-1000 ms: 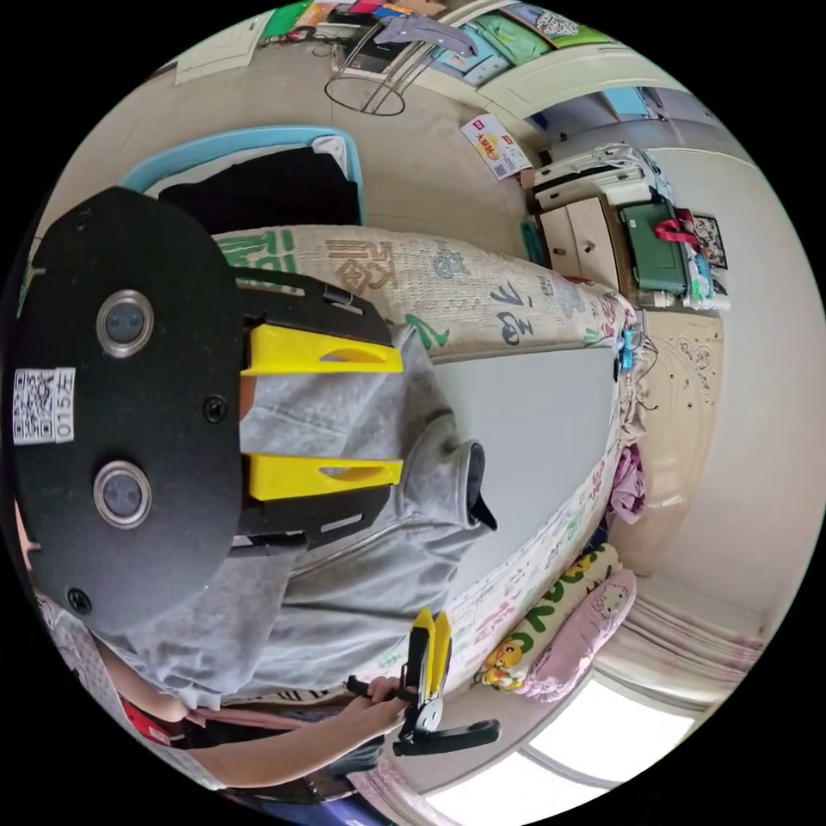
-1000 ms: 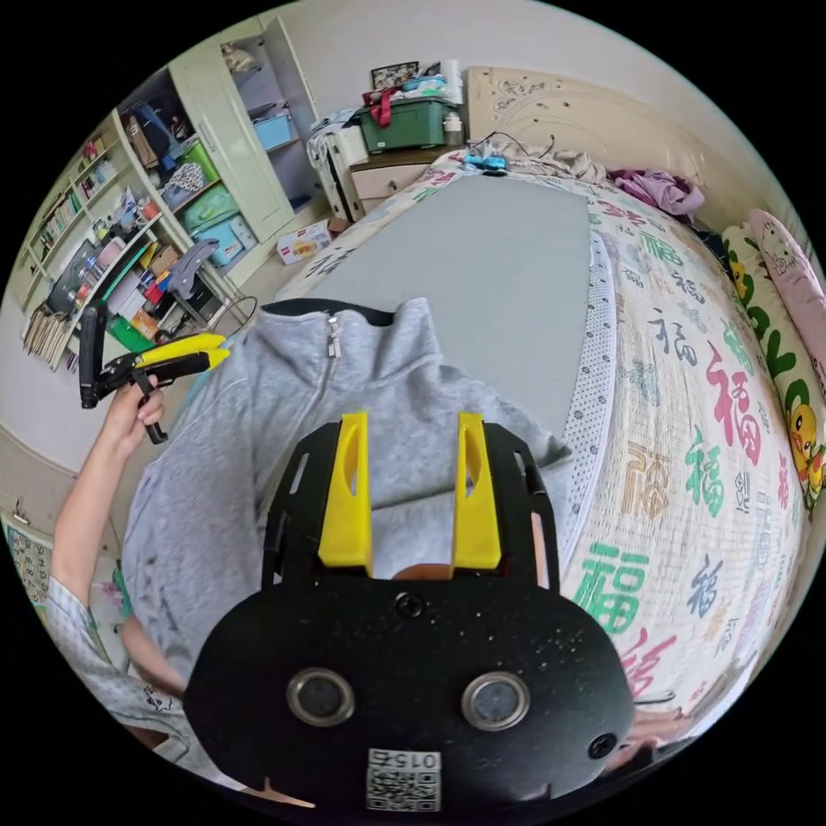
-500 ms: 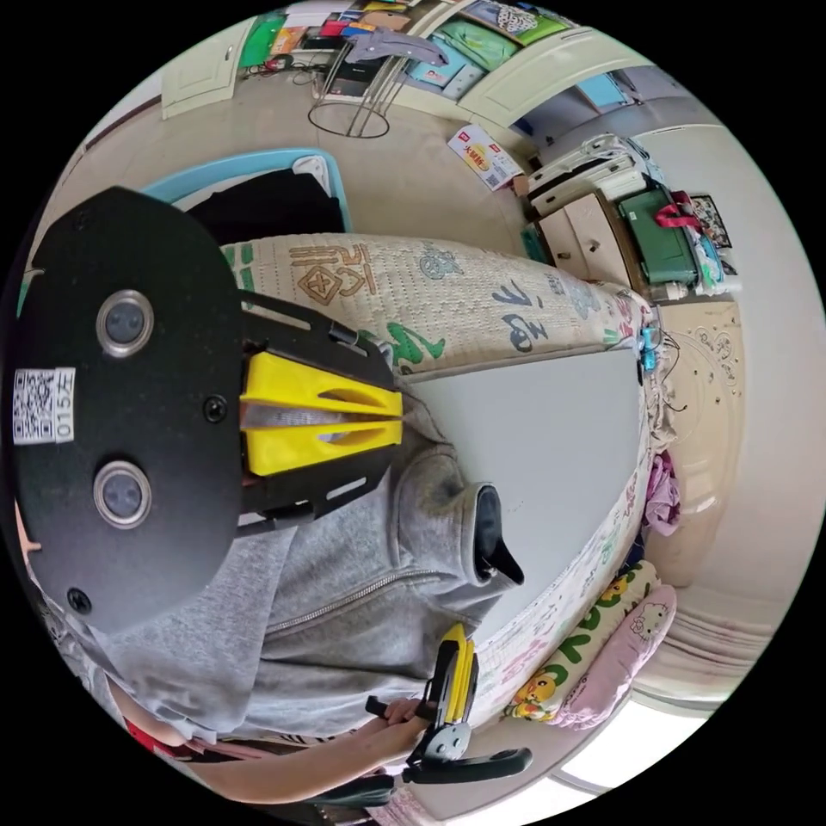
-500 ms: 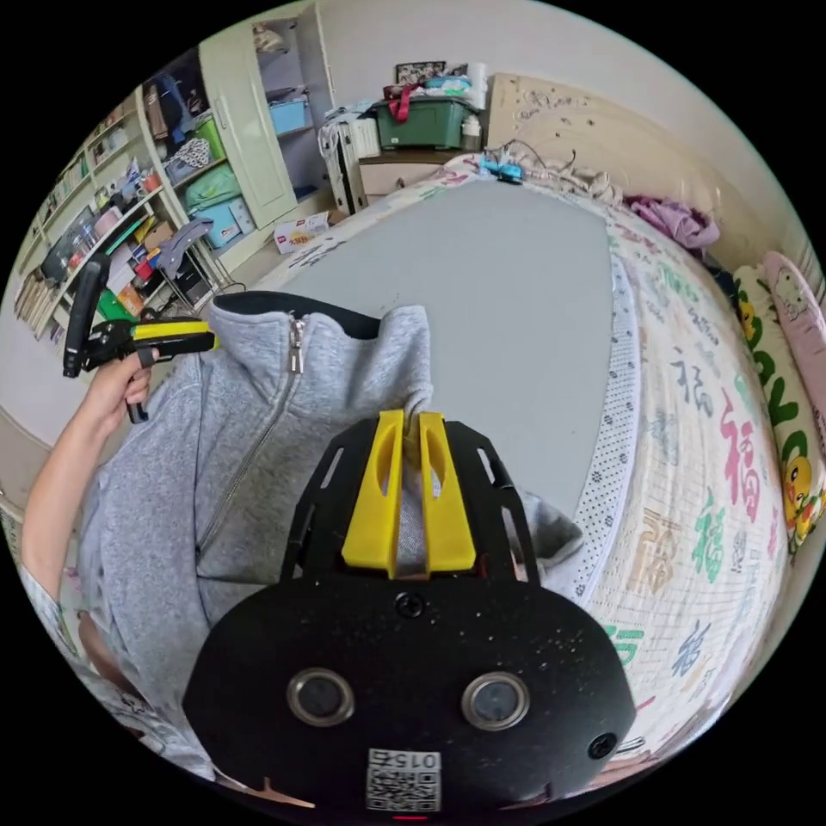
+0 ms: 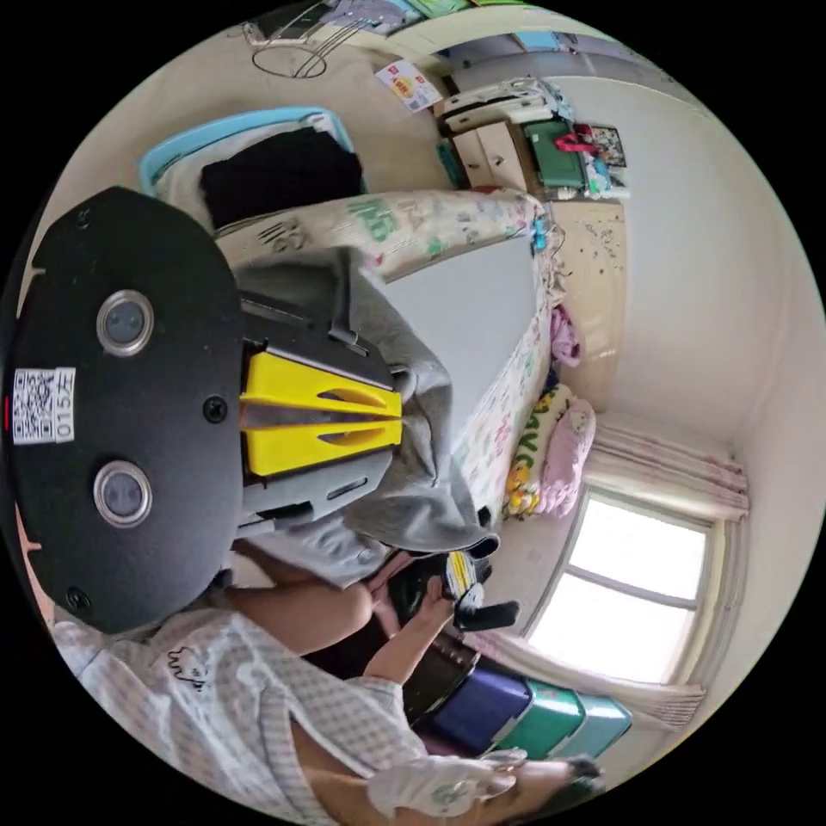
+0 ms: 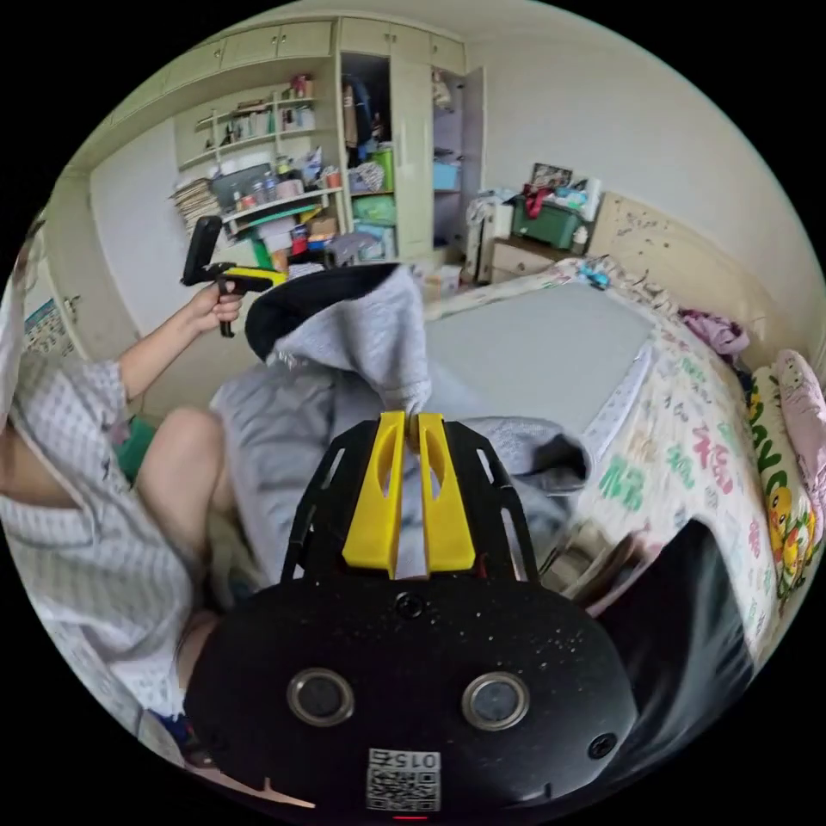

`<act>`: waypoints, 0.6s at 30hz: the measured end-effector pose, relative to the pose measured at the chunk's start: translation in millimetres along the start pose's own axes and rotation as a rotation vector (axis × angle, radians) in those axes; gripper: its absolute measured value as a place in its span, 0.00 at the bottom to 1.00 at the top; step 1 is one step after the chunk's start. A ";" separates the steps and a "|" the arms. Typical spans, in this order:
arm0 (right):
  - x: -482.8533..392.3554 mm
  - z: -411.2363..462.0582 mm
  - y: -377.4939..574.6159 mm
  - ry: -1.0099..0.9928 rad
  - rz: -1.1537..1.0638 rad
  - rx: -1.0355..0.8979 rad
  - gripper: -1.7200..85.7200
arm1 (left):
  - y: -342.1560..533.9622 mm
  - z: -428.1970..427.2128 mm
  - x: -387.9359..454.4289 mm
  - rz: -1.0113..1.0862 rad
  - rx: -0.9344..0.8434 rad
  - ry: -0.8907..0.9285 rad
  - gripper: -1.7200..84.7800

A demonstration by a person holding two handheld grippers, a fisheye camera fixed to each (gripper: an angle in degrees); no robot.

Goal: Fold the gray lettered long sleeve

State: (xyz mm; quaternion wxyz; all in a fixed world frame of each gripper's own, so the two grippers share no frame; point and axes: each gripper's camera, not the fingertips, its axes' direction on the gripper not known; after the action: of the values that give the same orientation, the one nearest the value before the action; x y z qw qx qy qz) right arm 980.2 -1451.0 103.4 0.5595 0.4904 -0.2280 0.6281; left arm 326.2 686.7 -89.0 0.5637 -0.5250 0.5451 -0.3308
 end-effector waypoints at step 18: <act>171.4 50.4 88.7 -0.377 0.256 -0.249 0.14 | 140.4 -5.4 69.1 -0.354 -0.365 0.060 0.14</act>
State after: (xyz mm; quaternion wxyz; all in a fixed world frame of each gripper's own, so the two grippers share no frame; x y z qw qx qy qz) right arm 934.5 -1434.9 296.8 0.4791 0.4934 -0.4637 0.5585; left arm 305.8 652.4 -240.5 0.3764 -0.6952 0.5120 -0.3360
